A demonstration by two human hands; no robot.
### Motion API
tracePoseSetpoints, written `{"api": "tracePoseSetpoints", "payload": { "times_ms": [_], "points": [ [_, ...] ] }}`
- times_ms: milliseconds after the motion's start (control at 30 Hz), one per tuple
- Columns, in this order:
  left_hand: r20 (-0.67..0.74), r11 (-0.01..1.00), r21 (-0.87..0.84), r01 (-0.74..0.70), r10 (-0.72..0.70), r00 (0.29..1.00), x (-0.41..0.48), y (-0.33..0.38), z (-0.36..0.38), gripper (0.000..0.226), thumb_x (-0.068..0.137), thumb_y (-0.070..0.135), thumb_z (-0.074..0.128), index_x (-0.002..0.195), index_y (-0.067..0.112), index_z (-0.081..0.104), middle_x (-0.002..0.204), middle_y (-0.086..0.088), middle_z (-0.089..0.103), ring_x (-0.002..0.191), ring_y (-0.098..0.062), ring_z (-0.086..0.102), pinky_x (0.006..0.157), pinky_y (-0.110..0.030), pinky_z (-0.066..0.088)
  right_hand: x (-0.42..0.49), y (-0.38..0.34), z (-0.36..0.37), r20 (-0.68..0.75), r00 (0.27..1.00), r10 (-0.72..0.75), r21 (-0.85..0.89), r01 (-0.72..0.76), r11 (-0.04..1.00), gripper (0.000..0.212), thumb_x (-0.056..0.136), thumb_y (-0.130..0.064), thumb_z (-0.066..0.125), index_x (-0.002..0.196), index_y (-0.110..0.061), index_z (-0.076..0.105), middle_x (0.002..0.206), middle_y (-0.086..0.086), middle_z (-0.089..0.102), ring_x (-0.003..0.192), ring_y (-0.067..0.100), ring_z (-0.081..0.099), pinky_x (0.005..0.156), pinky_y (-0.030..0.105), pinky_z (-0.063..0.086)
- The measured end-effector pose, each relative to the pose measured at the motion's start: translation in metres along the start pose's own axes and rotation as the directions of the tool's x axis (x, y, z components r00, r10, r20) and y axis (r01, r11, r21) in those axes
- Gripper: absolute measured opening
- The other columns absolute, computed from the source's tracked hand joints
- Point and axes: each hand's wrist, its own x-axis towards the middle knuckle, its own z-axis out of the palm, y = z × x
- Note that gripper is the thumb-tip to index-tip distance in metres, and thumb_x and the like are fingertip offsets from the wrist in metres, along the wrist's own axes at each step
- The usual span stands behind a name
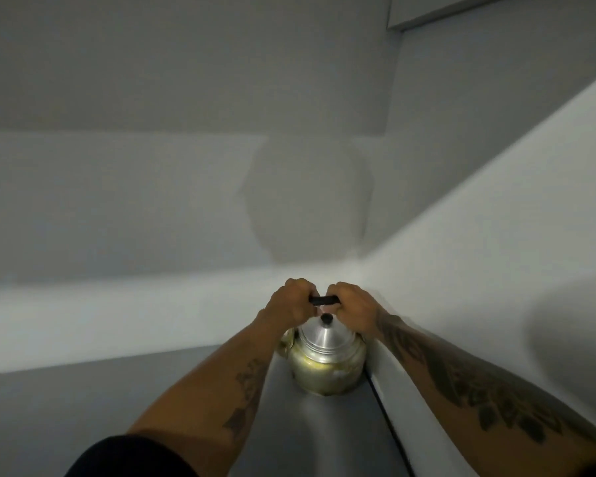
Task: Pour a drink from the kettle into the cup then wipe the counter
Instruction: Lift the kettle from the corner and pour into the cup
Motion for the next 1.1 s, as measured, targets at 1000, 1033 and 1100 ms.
{"api": "tracePoseSetpoints", "payload": {
  "times_ms": [1000, 1033, 1100],
  "points": [
    [-0.156, 0.944, -0.312, 0.109, -0.164, 0.974, -0.359, -0.208, -0.076, 0.083, 0.060, 0.063, 0.080, 0.133, 0.040, 0.048, 0.132, 0.011, 0.052, 0.120, -0.007, 0.050, 0.101, -0.033, 0.047, -0.118, -0.230, 0.043, 0.088, 0.903, -0.420, 0.368, 0.362, 0.856, 0.036, 0.084, -0.010, 0.068, 0.117, -0.025, 0.068, 0.074, -0.004, 0.055, 0.066, 0.003, 0.051, 0.064, 0.015, 0.041],
    [-0.123, 0.946, -0.292, 0.141, -0.183, 0.975, -0.370, -0.220, -0.070, 0.088, 0.058, 0.064, 0.080, 0.135, 0.043, 0.044, 0.135, 0.012, 0.048, 0.123, -0.007, 0.048, 0.103, -0.034, 0.045, -0.119, -0.233, 0.044, 0.103, 0.895, -0.433, 0.349, 0.375, 0.859, 0.036, 0.084, -0.011, 0.068, 0.117, -0.024, 0.068, 0.074, -0.004, 0.054, 0.066, 0.003, 0.052, 0.064, 0.014, 0.041],
    [-0.058, 0.946, -0.274, 0.173, -0.196, 0.979, -0.388, -0.237, -0.059, 0.096, 0.058, 0.058, 0.084, 0.140, 0.041, 0.038, 0.140, 0.011, 0.043, 0.126, -0.007, 0.044, 0.108, -0.036, 0.042, -0.120, -0.238, 0.046, 0.127, 0.885, -0.448, 0.305, 0.395, 0.867, 0.036, 0.084, -0.012, 0.069, 0.117, -0.026, 0.067, 0.074, -0.004, 0.056, 0.067, 0.004, 0.053, 0.066, 0.014, 0.041]
  ]
}}
